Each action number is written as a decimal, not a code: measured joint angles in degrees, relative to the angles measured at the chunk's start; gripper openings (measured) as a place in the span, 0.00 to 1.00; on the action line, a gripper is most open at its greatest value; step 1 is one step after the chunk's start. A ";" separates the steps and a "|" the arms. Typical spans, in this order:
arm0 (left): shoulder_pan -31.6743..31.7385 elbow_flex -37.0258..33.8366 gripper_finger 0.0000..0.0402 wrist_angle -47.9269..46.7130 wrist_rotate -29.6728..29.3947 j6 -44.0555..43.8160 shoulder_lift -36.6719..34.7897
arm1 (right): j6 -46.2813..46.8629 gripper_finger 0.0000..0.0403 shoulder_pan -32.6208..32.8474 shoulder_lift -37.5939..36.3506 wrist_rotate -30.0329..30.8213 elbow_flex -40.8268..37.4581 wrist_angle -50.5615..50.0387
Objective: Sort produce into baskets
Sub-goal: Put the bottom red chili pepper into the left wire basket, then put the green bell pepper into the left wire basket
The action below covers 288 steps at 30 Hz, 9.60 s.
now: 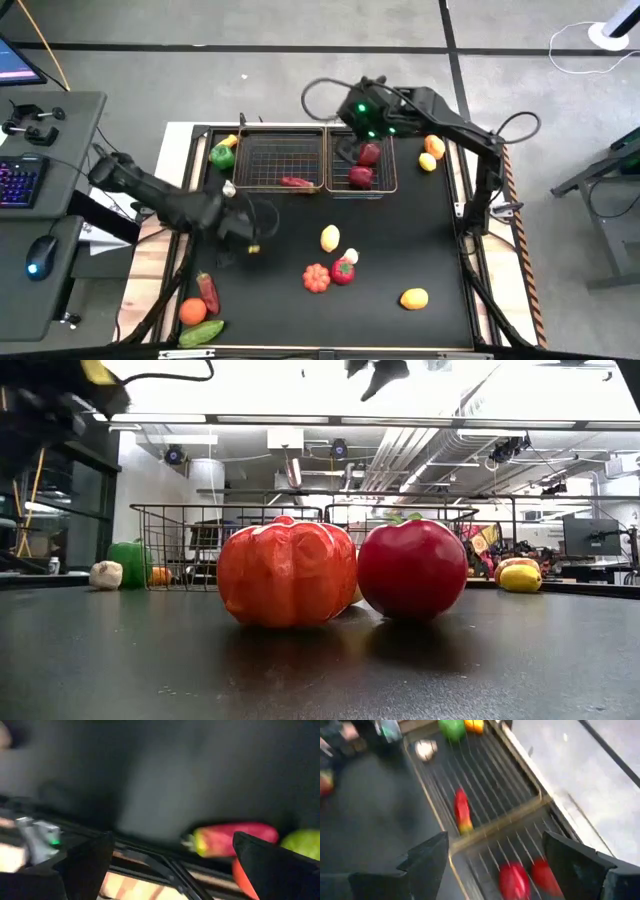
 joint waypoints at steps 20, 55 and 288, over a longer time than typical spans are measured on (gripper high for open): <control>-22.08 -0.70 0.98 10.51 -0.17 31.52 2.46 | 14.81 0.78 8.95 -29.70 2.72 -47.24 19.04; -22.10 -19.23 0.98 27.04 2.14 42.95 3.05 | 35.64 0.78 19.04 -35.86 8.95 -64.29 31.99; 69.45 14.08 0.66 19.61 -27.98 35.13 -0.66 | 45.89 0.78 17.76 -35.39 26.56 -64.24 40.59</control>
